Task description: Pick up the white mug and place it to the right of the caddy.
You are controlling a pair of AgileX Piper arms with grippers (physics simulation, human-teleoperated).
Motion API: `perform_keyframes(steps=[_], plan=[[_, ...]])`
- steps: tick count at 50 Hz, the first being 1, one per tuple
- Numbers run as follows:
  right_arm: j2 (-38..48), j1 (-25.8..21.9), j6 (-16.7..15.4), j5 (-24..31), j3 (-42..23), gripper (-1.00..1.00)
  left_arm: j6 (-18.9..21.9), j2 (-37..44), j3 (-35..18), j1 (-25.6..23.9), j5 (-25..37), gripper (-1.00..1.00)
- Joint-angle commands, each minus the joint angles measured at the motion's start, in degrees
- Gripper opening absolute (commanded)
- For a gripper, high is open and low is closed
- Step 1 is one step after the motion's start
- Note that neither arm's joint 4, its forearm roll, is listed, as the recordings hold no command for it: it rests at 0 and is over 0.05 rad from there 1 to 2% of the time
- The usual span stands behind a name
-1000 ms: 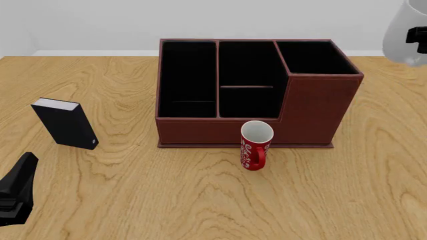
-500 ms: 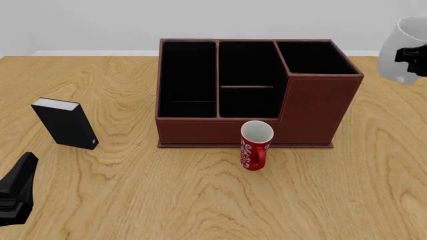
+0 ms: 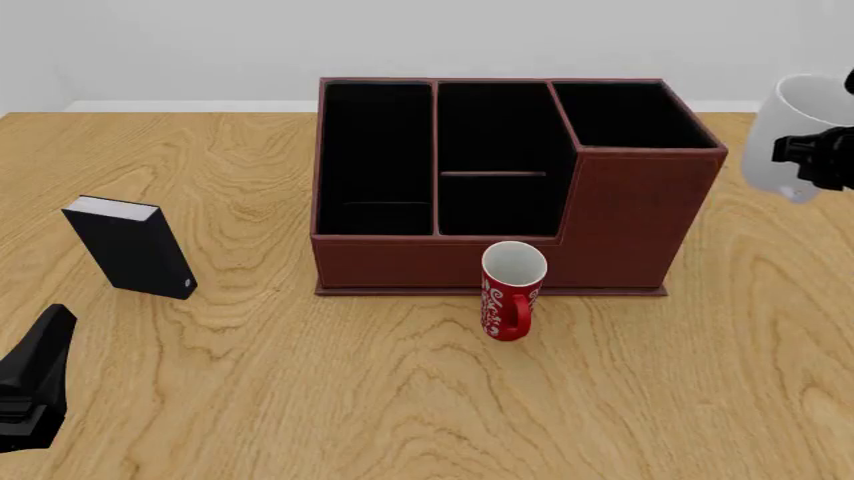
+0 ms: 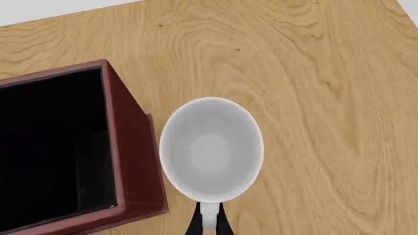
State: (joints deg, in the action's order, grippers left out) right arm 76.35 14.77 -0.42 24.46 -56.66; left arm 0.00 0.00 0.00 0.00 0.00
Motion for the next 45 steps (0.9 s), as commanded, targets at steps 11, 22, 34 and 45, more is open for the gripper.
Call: perform_keyframes(steps=[11,22,34,45], plan=[[1.70,-0.02,-0.23,-3.55,3.30,-1.00,0.00,0.00,0.00,0.00,0.00,1.00],[2.56,0.25,-1.17,-5.31,5.24,-1.00,0.00,0.00,0.00,0.00,0.00,1.00],[3.04,-0.01,-2.26,-6.69,7.73,-1.00,0.00,0.00,0.00,0.00,0.00,1.00],[2.92,-0.54,-2.82,-7.12,8.79,-1.00,0.00,0.00,0.00,0.00,0.00,1.00]])
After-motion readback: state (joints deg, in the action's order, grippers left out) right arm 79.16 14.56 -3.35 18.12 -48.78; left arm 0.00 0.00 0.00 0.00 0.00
